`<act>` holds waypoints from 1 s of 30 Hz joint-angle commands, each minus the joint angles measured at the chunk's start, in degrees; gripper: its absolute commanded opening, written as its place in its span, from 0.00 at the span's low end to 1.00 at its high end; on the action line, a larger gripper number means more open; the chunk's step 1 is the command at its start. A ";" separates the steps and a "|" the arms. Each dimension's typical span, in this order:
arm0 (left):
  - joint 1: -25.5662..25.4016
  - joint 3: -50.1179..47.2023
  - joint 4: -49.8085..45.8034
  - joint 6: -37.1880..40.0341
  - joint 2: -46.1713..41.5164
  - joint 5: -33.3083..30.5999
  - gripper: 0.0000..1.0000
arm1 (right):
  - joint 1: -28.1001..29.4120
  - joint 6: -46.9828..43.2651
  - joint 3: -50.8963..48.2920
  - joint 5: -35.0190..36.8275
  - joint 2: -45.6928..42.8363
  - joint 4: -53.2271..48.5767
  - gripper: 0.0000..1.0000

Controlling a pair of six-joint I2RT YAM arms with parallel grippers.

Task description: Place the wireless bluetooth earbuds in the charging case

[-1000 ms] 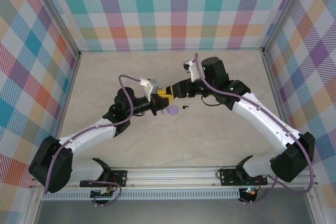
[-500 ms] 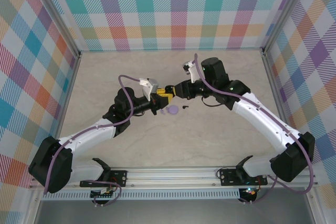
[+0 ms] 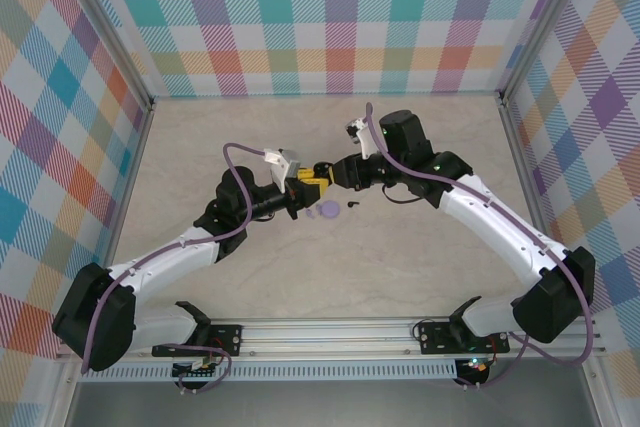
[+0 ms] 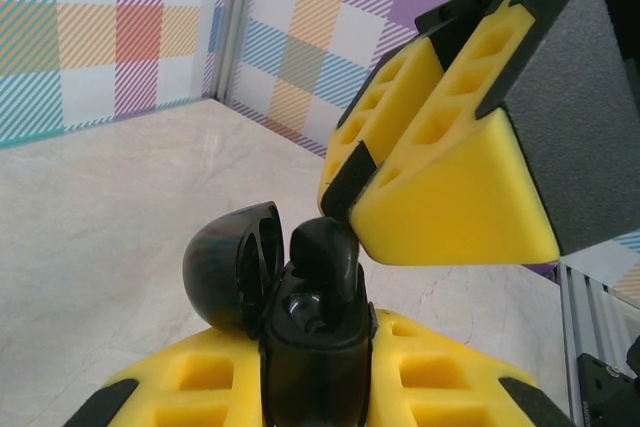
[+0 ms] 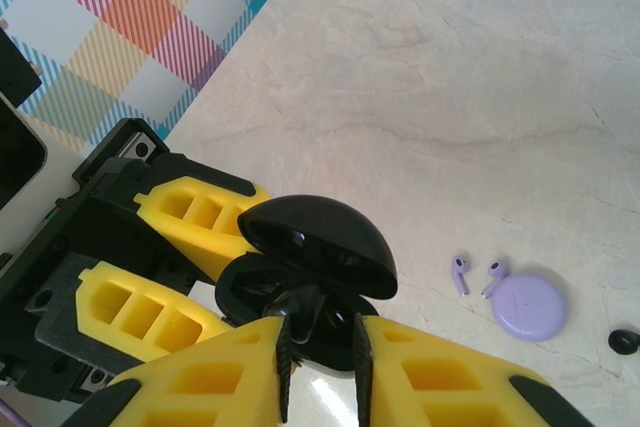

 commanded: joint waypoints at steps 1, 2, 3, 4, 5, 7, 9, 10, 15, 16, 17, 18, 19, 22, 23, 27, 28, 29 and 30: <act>-0.57 1.15 1.24 0.31 -1.22 2.09 0.07 | 0.14 -0.43 0.53 0.89 0.68 -1.26 0.26; -0.57 1.10 1.34 0.33 -1.26 2.13 0.07 | 0.14 -0.53 0.63 1.03 0.82 -1.43 0.25; -0.56 1.11 1.39 0.31 -1.20 2.14 0.07 | 0.14 -0.58 0.64 1.18 0.93 -1.56 0.25; -0.56 1.12 1.41 0.35 -1.31 2.19 0.07 | 0.14 -0.61 0.68 1.24 1.04 -1.69 0.25; -0.57 1.15 1.47 0.33 -1.29 2.35 0.07 | 0.14 -0.61 0.73 1.29 1.17 -1.85 0.25; -0.57 1.24 1.48 0.38 -1.22 2.59 0.07 | 0.18 -0.71 0.81 1.16 1.28 -1.90 0.24; -0.61 1.44 1.20 0.44 -1.07 2.71 0.07 | 0.15 -0.78 0.93 0.86 1.30 -1.91 0.24; -0.57 1.44 1.22 0.40 -0.95 2.92 0.07 | 0.16 -0.86 0.94 0.56 1.30 -1.91 0.24; -0.57 1.91 1.11 0.46 -0.42 4.56 0.07 | 0.16 -1.47 1.08 -0.69 1.52 -2.00 0.25; -0.52 2.10 1.11 0.48 -0.16 5.17 0.07 | 0.14 -1.49 1.24 -0.99 1.64 -2.05 0.25; -0.61 2.21 1.09 0.48 0.10 5.55 0.07 | 0.14 -1.62 1.46 -1.24 1.87 -2.38 0.25; -0.58 2.30 1.06 0.40 0.31 5.64 0.07 | 0.14 -1.68 1.70 -1.30 2.04 -2.62 0.25; -0.57 2.39 1.08 0.47 0.43 5.96 0.07 | 0.14 -1.75 1.78 -1.33 2.24 -2.70 0.26; -0.64 2.49 1.31 0.50 0.58 6.38 0.07 | 0.12 -2.06 2.20 -1.02 2.62 -3.43 0.27; -0.60 2.54 0.96 0.48 0.61 6.06 0.07 | 0.14 -2.15 2.31 -0.83 2.71 -3.74 0.27; -0.64 2.60 0.30 0.94 0.39 5.05 0.07 | 0.14 -2.69 2.88 0.89 2.80 -5.04 0.32; -0.65 2.58 0.44 1.01 0.23 4.74 0.07 | 0.14 -2.88 3.08 1.37 2.84 -5.49 0.32; -0.65 2.49 0.41 1.03 0.19 4.15 0.07 | 0.14 -3.03 3.25 1.85 2.80 -5.85 0.32; -0.65 2.36 0.45 1.01 -0.02 3.69 0.07 | 0.14 -3.20 3.36 2.35 2.71 -6.23 0.32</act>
